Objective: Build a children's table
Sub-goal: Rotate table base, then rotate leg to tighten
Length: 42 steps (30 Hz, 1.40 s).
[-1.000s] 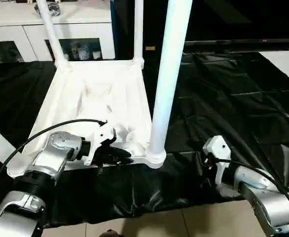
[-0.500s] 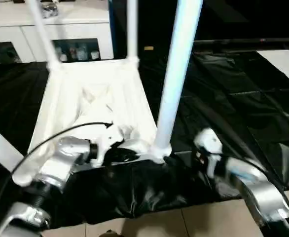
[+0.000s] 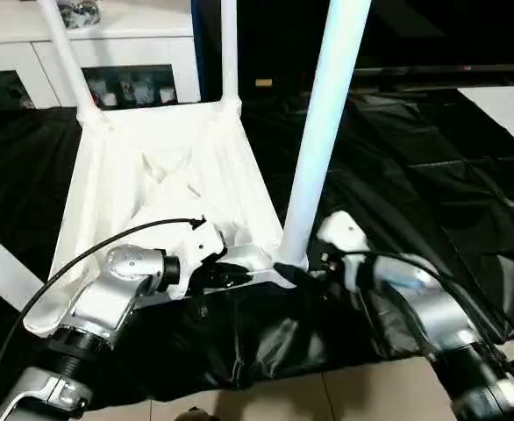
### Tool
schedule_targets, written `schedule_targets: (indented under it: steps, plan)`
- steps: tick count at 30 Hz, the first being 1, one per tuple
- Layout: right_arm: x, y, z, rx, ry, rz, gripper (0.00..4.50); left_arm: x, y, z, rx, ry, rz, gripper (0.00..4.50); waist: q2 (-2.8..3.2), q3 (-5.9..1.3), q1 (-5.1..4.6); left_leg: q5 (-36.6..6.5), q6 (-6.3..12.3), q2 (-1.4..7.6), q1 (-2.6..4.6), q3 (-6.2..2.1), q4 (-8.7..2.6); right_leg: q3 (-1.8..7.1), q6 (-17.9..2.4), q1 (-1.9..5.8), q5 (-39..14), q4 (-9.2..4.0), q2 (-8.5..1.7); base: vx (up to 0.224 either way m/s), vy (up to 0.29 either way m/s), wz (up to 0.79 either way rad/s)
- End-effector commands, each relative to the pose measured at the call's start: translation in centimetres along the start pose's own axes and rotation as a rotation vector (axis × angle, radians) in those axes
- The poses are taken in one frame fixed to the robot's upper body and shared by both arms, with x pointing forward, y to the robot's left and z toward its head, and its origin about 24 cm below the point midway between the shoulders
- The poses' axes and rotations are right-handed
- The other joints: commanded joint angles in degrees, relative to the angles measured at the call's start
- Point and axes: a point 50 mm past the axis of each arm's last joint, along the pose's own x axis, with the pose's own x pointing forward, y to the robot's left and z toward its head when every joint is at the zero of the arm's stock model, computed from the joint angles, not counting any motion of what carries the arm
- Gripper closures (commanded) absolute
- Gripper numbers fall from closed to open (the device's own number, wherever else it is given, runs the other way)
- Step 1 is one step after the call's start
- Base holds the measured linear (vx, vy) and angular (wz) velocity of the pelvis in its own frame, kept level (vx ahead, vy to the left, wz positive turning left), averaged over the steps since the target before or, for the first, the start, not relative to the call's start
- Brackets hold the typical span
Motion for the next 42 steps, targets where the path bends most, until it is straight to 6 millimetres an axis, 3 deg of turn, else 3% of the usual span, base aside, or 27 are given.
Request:
schedule_targets:
  steps: [1,12,19,22,28,32,34,35,36,39,42]
  plan:
    - [-0.1,-0.4,-0.1,-0.025,0.026,0.003,0.64,0.2,-0.4,-0.8,-0.04,0.008,-0.029,4.5,-0.82,-3.3,0.19,-3.16,5.41,4.44,1.32,-1.6,-3.98,2.4,-15.69,1.24,7.09,-3.12,-5.48,0.0,0.0,0.0]
    - [0.4,-0.5,-1.0,-0.012,0.05,0.013,1.6,0.0,0.1,-1.1,-0.067,0.017,-0.005,4.5,-0.61,-3.2,0.13,-4.97,4.49,4.43,1.42,-1.53,-4.08,2.44,-16.33,1.16,5.39,-3.27,-5.56,0.0,0.0,0.0]
    - [0.8,-0.5,-1.3,0.037,0.031,-0.015,1.8,0.1,0.5,-1.1,-0.093,0.012,0.035,4.5,-0.58,-3.08,-0.02,-7.31,2.78,4.57,1.6,-1.6,-4.46,2.5,-15.9,1.22,1.97,-3.66,-5.59,0.0,0.0,0.0]
    - [2.2,-0.4,-1.4,0.098,0.025,-0.129,1.82,1.4,1.8,-0.1,-0.105,-0.014,0.174,4.5,-0.67,-2.96,-0.17,-8.43,1.82,4.54,1.72,-1.58,-4.67,2.59,-15.96,1.06,-0.25,-3.9,-5.68,0.0,0.0,0.0]
    - [4.7,0.6,-1.1,0.159,0.021,-0.258,1.83,3.9,2.0,1.6,-0.11,-0.043,0.249,4.5,-0.7,-2.97,-0.15,-9.36,0.0,4.57,1.76,-1.63,-4.95,2.72,-14.67,0.96,-2.71,-4.22,-5.8,0.0,0.0,0.0]
    - [7.8,2.6,0.8,0.171,-0.03,-0.27,1.83,7.0,0.9,3.3,-0.098,-0.075,0.242,4.5,-0.47,-3.02,-0.27,-8.42,0.16,4.51,1.67,-1.66,-4.96,2.71,-14.1,0.94,-0.67,-4.2,-5.72,0.0,0.0,0.0]
    - [8.3,3.1,1.7,0.174,-0.083,-0.24,1.83,7.5,0.6,3.4,-0.092,-0.078,0.227,4.5,-0.45,-3.07,-0.08,-8.65,0.56,4.47,1.61,-1.62,-4.88,2.78,-13.42,0.98,-1.1,-4.36,-5.86,0.0,0.0,0.0]
    - [8.4,3.3,2.0,0.188,-0.117,-0.216,1.83,7.6,0.6,3.4,-0.087,-0.076,0.227,4.5,-0.41,-3.11,-0.05,-8.49,0.6,4.53,1.59,-1.67,-4.89,2.76,-13.3,1.04,-1.05,-4.31,-5.89,0.0,0.0,0.0]
    - [8.4,3.3,2.2,0.194,-0.13,-0.207,1.28,7.6,0.6,3.4,-0.085,-0.073,0.23,4.5,-0.33,-3.13,0.0,-8.41,0.71,4.58,1.6,-1.67,-4.9,2.76,-13.14,0.98,-0.65,-4.31,-5.85,0.0,0.0,0.0]
    - [8.1,3.3,2.4,0.233,-0.168,-0.181,1.05,7.3,1.0,3.1,-0.08,-0.063,0.245,4.5,-0.4,-3.01,-0.11,-9.65,0.81,4.6,1.61,-1.65,-5.04,2.82,-12.98,0.9,-1.43,-4.46,-5.81,0.0,0.0,0.0]
    - [6.8,2.8,1.5,0.164,-0.129,-0.135,0.66,5.9,1.4,2.6,-0.053,-0.07,0.221,4.5,-0.4,-3.04,0.08,-9.65,0.87,4.64,1.52,-1.71,-5.07,2.79,-12.55,0.97,-1.84,-4.53,-5.83,0.0,0.0,0.0]
